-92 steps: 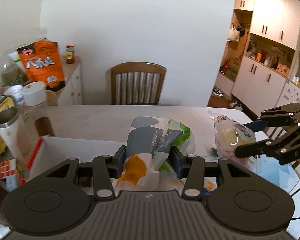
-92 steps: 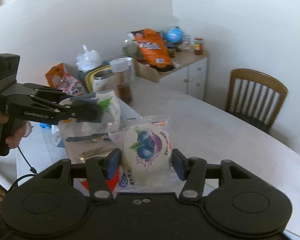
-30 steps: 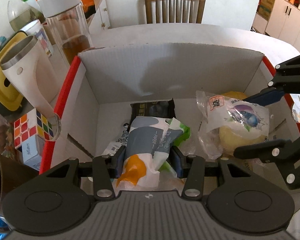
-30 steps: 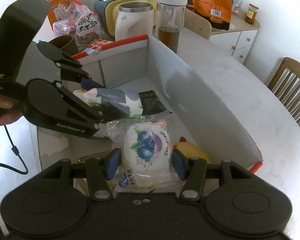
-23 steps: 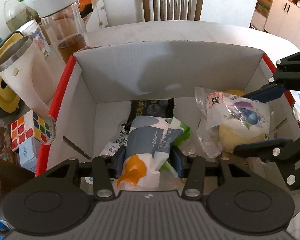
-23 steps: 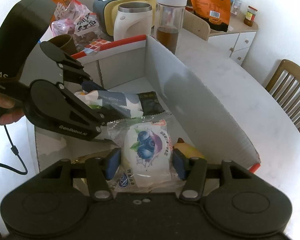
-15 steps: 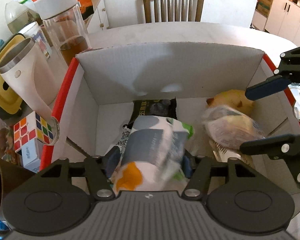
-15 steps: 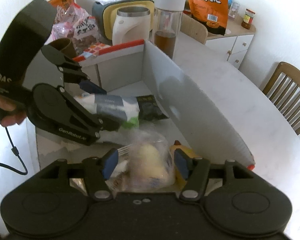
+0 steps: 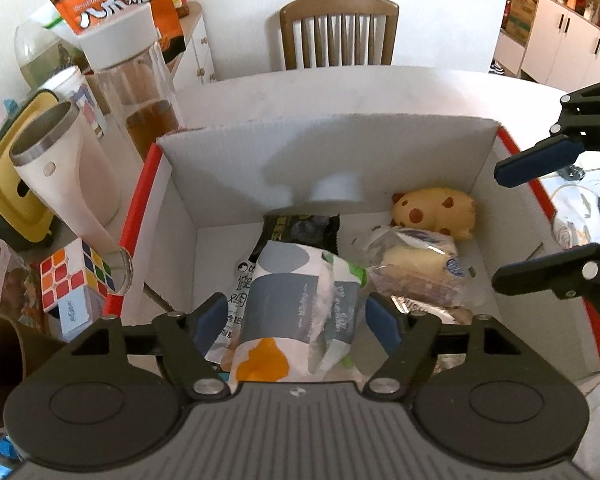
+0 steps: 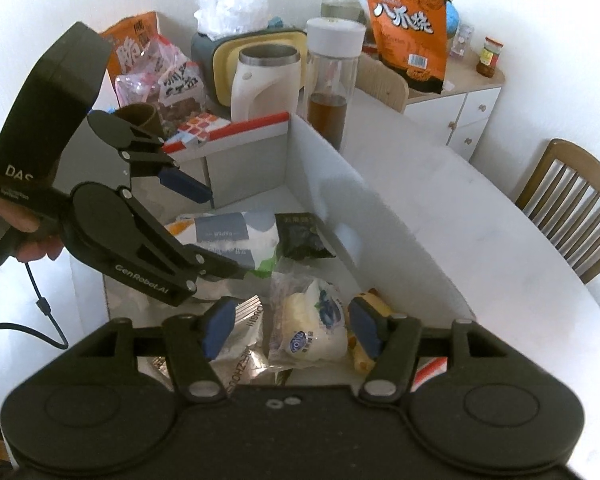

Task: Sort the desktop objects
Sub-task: 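Open the left gripper releasing the white bag while the right gripper releases the bread bag, then move both grippers back toward the blue packet and black bag on the table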

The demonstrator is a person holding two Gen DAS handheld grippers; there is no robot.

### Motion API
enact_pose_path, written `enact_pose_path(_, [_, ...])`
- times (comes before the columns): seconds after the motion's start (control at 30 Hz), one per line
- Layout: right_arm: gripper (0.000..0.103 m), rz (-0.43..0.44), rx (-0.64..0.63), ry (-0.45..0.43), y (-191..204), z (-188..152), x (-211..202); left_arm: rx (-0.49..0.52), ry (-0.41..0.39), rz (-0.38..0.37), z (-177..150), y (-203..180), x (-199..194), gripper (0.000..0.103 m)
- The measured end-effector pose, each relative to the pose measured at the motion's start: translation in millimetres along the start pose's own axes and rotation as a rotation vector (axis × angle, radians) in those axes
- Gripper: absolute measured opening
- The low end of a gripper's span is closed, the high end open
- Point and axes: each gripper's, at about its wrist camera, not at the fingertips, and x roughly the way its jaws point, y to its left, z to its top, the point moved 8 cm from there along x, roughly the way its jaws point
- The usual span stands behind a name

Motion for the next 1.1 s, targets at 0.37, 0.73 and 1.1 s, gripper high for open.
enact_pose_path(0.37, [0.064, -0.008, 0.036, -0.058, -9.7, -4.1, -39.1, 0.032, -0.068, -0.024, 9.0, -25.3, -36.5, 0.079])
enact_pose_path(0.73, [0.064, -0.055, 0.085, -0.124, -42.5, -26.4, -100.1, 0.075, -0.134, -0.1, 19.4, -74.2, -76.5, 0.084])
enact_pose_path(1.1, [0.064, -0.141, 0.157, -0.145, -87.1, -76.7, -149.2, 0.154, -0.175, -0.184, 30.8, -152.2, -96.9, 0.085])
